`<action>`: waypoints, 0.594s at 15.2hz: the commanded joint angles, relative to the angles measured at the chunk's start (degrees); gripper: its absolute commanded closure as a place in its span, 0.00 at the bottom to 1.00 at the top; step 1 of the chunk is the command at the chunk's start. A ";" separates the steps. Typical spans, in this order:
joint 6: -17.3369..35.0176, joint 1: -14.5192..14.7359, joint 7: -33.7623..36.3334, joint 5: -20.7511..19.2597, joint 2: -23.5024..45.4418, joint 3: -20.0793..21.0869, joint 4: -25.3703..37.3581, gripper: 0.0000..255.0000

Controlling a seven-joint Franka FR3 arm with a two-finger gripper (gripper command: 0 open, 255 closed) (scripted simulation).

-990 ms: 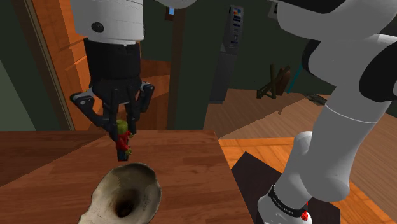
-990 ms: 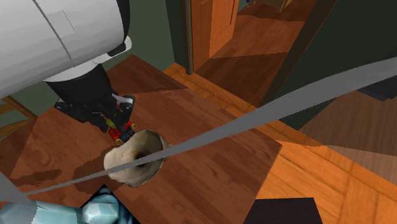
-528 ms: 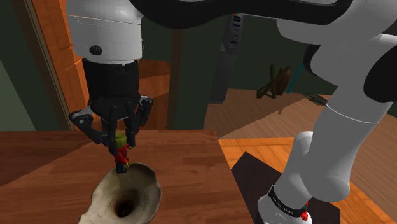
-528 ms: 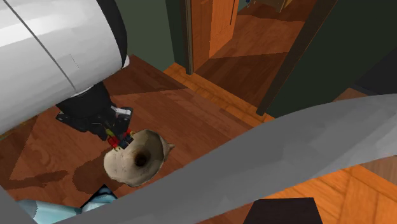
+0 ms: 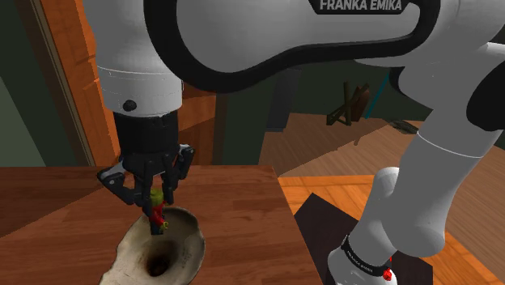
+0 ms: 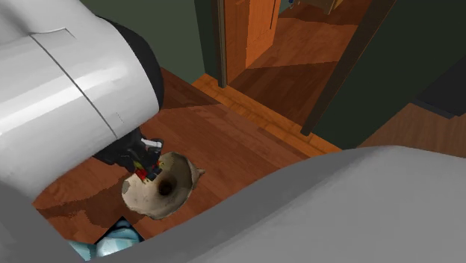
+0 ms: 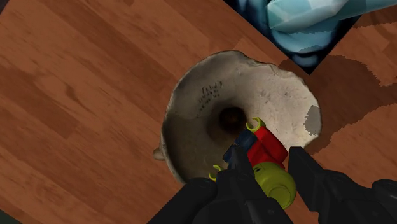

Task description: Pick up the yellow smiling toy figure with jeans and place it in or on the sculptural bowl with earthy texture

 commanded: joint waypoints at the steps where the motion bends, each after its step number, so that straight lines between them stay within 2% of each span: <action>1: 1.56 -0.03 -0.18 0.01 0.00 -0.03 -1.53 1.00; 6: 5.66 -0.02 -0.48 0.02 0.13 -0.03 -5.53 1.00; 9: 5.66 -0.02 -0.48 0.02 0.13 -0.03 -5.53 1.00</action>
